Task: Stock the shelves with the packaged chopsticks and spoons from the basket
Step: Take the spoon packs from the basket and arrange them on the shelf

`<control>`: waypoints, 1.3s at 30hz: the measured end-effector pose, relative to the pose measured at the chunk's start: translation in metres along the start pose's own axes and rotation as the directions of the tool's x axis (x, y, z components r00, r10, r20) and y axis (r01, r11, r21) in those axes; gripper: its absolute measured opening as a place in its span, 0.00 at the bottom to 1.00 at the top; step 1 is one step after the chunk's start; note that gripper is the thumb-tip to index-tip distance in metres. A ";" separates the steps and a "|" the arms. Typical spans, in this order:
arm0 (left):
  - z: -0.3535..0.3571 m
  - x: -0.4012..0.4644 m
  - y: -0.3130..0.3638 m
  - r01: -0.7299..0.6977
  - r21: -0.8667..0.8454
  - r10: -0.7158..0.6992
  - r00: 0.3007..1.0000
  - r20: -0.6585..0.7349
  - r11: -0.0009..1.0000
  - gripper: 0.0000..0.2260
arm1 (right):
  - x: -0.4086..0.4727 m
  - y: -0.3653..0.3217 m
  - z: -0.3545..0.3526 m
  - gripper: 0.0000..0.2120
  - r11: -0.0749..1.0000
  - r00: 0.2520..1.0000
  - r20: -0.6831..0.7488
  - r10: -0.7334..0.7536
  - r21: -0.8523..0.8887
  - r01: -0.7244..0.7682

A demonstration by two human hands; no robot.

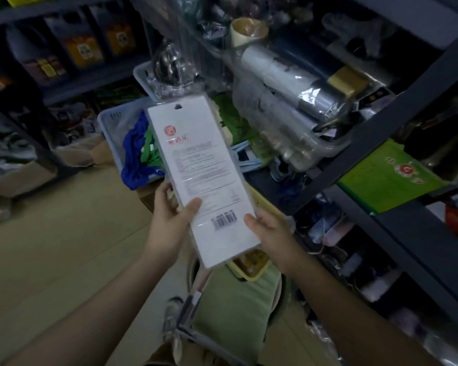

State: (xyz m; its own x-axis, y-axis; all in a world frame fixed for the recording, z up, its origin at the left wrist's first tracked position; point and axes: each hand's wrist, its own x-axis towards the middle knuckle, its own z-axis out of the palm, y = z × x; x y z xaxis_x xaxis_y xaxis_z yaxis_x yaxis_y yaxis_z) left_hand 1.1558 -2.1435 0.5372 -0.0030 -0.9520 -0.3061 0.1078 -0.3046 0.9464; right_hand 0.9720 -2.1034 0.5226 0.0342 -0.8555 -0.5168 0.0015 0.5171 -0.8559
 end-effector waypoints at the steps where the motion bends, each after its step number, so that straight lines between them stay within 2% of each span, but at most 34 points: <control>1: -0.011 0.006 0.001 -0.015 0.031 0.015 1.000 -0.001 0.999 0.23 | 0.007 0.004 0.008 0.11 0.998 0.999 0.043 0.034 -0.057 -0.032; 3: -0.033 0.020 0.002 -0.035 0.138 0.034 0.999 0.014 0.990 0.20 | 0.021 0.013 0.022 0.10 0.974 0.995 0.058 0.084 -0.215 -0.070; 7: -0.071 0.043 -0.001 -0.129 0.441 0.099 0.991 0.090 0.888 0.18 | 0.073 0.053 0.026 0.12 0.873 0.968 -0.239 0.073 -0.455 -0.178; 9: -0.086 0.054 -0.004 -0.167 0.518 0.117 0.985 0.127 0.839 0.19 | 0.103 0.076 0.026 0.12 0.718 0.968 -0.248 0.046 -0.665 -0.205; 11: -0.099 0.069 -0.005 -0.197 0.599 0.128 0.979 0.155 0.776 0.20 | 0.125 0.089 0.027 0.21 0.525 0.964 -0.241 0.110 -0.810 -0.263; 14: -0.115 0.089 -0.005 -0.327 0.723 0.177 0.944 0.278 0.609 0.20 | 0.146 0.101 0.026 0.37 0.355 0.946 -0.216 0.242 -0.888 -0.294; 16: -0.124 0.097 -0.007 -0.403 0.748 0.190 0.914 0.358 0.527 0.21 | 0.153 0.115 0.027 0.45 0.175 0.944 -0.244 0.223 -0.942 -0.285; 18: -0.127 0.102 -0.010 -0.442 0.754 0.184 0.895 0.407 0.486 0.20 | 0.158 0.128 0.030 0.44 0.022 0.938 -0.303 0.166 -0.950 -0.311; 21: -0.126 0.105 -0.013 -0.468 0.743 0.162 0.879 0.449 0.479 0.19 | 0.165 0.133 0.033 0.36 -0.113 0.943 -0.320 0.093 -0.944 -0.309; 26: -0.121 0.113 -0.014 -0.410 0.731 0.121 0.901 0.416 0.545 0.18 | 0.172 0.133 0.033 0.22 -0.078 0.925 -0.378 -0.024 -0.922 -0.379; 31: -0.110 0.123 -0.019 -0.336 0.706 0.080 0.926 0.370 0.623 0.17 | 0.160 0.137 0.036 0.18 -0.034 0.930 -0.342 -0.133 -0.936 -0.349; 33: -0.106 0.125 -0.022 -0.307 0.678 0.046 0.926 0.374 0.668 0.19 | 0.160 0.142 0.037 0.17 0.057 0.912 -0.407 -0.043 -0.913 -0.404; 35: -0.105 0.128 -0.026 -0.285 0.663 0.028 0.929 0.370 0.692 0.20 | 0.163 0.145 0.037 0.19 0.182 0.876 -0.458 0.153 -0.858 -0.481; 37: -0.105 0.128 -0.028 -0.274 0.661 0.019 0.930 0.366 0.699 0.21 | 0.167 0.143 0.036 0.24 0.262 0.849 -0.427 0.312 -0.820 -0.509; 39: -0.103 0.127 -0.028 -0.271 0.668 0.018 0.933 0.360 0.693 0.21 | 0.167 0.134 0.034 0.23 0.381 0.833 -0.383 0.400 -0.757 -0.531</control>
State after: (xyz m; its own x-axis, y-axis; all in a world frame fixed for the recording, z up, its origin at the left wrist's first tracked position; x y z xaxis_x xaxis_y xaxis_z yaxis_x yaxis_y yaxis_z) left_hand 1.2551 -2.2531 0.4607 -0.3582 -0.9046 -0.2312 -0.5888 0.0267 0.8079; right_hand 1.0122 -2.1757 0.3219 -0.3537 -0.5163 -0.7800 -0.7742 0.6295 -0.0657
